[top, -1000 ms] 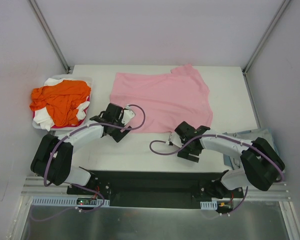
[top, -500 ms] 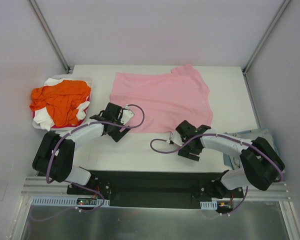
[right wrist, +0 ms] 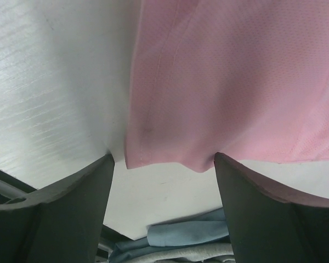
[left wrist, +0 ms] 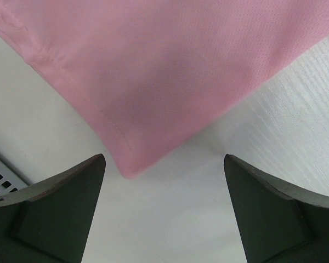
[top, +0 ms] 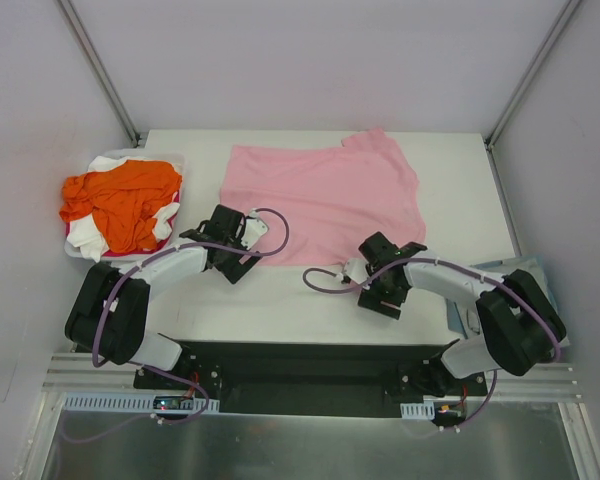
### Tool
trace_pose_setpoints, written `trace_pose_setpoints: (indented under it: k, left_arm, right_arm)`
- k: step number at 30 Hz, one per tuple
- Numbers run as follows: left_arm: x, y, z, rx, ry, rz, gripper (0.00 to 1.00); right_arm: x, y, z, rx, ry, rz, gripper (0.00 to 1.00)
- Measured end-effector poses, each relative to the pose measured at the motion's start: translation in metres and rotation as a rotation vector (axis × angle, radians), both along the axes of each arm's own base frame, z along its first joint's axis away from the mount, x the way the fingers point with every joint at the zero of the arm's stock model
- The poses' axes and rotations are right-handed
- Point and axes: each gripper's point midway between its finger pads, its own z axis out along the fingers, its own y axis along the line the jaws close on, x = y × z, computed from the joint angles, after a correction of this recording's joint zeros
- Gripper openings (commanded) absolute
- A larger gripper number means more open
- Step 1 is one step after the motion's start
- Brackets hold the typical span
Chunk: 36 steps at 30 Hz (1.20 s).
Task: Fold and stack the t-shirts
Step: Flatten the tshirt out, then fold the tshirt
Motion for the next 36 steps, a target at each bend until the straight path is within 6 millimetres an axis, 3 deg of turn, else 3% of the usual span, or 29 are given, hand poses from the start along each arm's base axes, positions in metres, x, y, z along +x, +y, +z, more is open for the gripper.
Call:
trace_pose_setpoints:
  k: [7, 13, 29, 36]
  left_arm:
    - [0.0, 0.0, 0.0, -0.001, 0.0, 0.0, 0.91]
    - [0.0, 0.0, 0.0, 0.0, -0.001, 0.001, 0.9]
    - [0.0, 0.001, -0.001, 0.006, 0.003, 0.003, 0.9]
    - [0.005, 0.001, -0.006, -0.011, 0.03, 0.011, 0.9]
  right_arm:
    - [-0.002, 0.002, -0.003, 0.052, 0.057, -0.009, 0.7]
    - [0.001, 0.004, -0.003, 0.09, 0.093, -0.022, 0.53]
    - [0.01, 0.006, -0.003, 0.111, 0.093, -0.037, 0.29]
    - [0.01, 0.006, -0.003, 0.114, 0.095, -0.039, 0.31]
